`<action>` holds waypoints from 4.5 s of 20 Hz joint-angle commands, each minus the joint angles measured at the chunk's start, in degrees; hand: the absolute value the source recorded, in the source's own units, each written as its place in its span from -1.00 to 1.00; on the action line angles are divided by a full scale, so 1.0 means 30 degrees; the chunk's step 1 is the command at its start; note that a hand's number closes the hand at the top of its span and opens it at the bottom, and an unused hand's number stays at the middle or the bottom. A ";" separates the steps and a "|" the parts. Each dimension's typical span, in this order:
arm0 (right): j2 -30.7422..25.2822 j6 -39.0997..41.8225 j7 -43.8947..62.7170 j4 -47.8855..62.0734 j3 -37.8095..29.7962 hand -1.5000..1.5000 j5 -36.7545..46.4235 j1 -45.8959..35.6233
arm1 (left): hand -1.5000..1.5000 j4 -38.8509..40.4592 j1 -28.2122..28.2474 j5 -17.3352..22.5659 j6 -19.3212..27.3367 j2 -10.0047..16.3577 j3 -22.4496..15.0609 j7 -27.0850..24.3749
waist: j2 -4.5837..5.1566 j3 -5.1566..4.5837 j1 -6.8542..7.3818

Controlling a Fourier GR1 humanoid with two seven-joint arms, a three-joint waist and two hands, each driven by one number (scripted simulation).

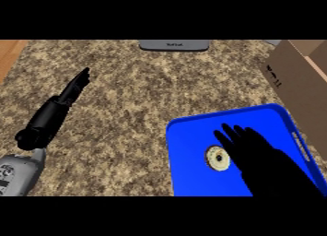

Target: Pick the cupcake from the tray and place it in the cardboard box

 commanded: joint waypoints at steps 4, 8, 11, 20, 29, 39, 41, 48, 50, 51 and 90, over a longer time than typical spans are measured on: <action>0.4211 0.1630 0.4326 0.1457 0.1843 -1.00 0.0966 -0.1172 | 0.00 -0.0356 0.0031 -0.0308 -0.0138 -0.0433 0.0510 0.0505 | -0.0057 0.0033 -0.0267; 0.3973 0.0688 0.3208 0.2766 0.3212 -1.00 0.4021 -0.0315 | 0.00 -0.0839 -0.0136 -0.0497 0.0007 -0.0642 0.0548 0.1448 | -0.0083 0.0049 -0.0350; 0.4744 0.1239 0.2957 0.3795 0.2492 -1.00 0.4096 -0.0718 | 0.00 -0.0980 -0.0102 -0.0231 -0.0703 -0.0280 0.1157 0.1191 | -0.0055 0.0048 -0.0324; 0.5336 0.1821 0.0483 0.6526 0.1316 -1.00 0.6134 -0.0314 | 0.00 -0.0138 -0.0063 -0.1011 -0.1043 -0.1124 0.1645 0.0562 | -0.0028 0.0052 -0.0360; 0.6500 0.0708 -0.2105 0.8175 0.1046 -1.00 0.8682 0.1561 | 0.00 -0.2707 0.1292 -0.2255 -0.0995 -0.2202 0.1495 0.1929 | -0.0047 0.0060 -0.0295; 0.8413 0.1296 -0.2965 1.0017 -0.0134 -1.00 1.0812 0.1556 | 0.00 -0.0227 0.1112 -0.2250 -0.3043 -0.2177 0.3477 -0.0220 | -0.0034 0.0052 -0.0314; 0.7548 0.1049 -0.3176 0.9286 0.0325 -1.00 1.1467 0.2843 | 0.00 -0.0395 0.0236 -0.3090 -0.2199 -0.2916 0.3029 0.0800 | -0.0038 0.0054 -0.0388; 0.7361 0.0129 -0.6459 1.1035 -0.1839 -1.00 1.1287 0.3066 | 0.00 -0.1021 0.0912 -0.2811 -0.3691 -0.2595 0.3943 0.0419 | -0.0034 0.0055 -0.0340; 0.9034 0.0535 -0.6159 1.2487 -0.1555 -1.00 1.1675 0.1885 | 0.00 -0.0927 0.0782 -0.2892 -0.3654 -0.2658 0.4267 0.0365 | -0.0027 0.0054 -0.0292; 0.7235 -0.0830 -0.7778 1.2086 -0.1712 1.00 1.2019 0.3190 | 0.00 0.0552 0.0234 -0.3604 -0.3175 -0.3316 0.3841 -0.0406 | -0.0020 0.0054 -0.0384; 0.6267 -1.2939 -0.8296 2.5676 -1.4521 1.00 1.2462 -1.3624 | 0.00 -0.1371 0.0373 -0.2817 -0.4596 -0.2878 0.5000 0.1166 | -0.0033 0.0053 -0.0091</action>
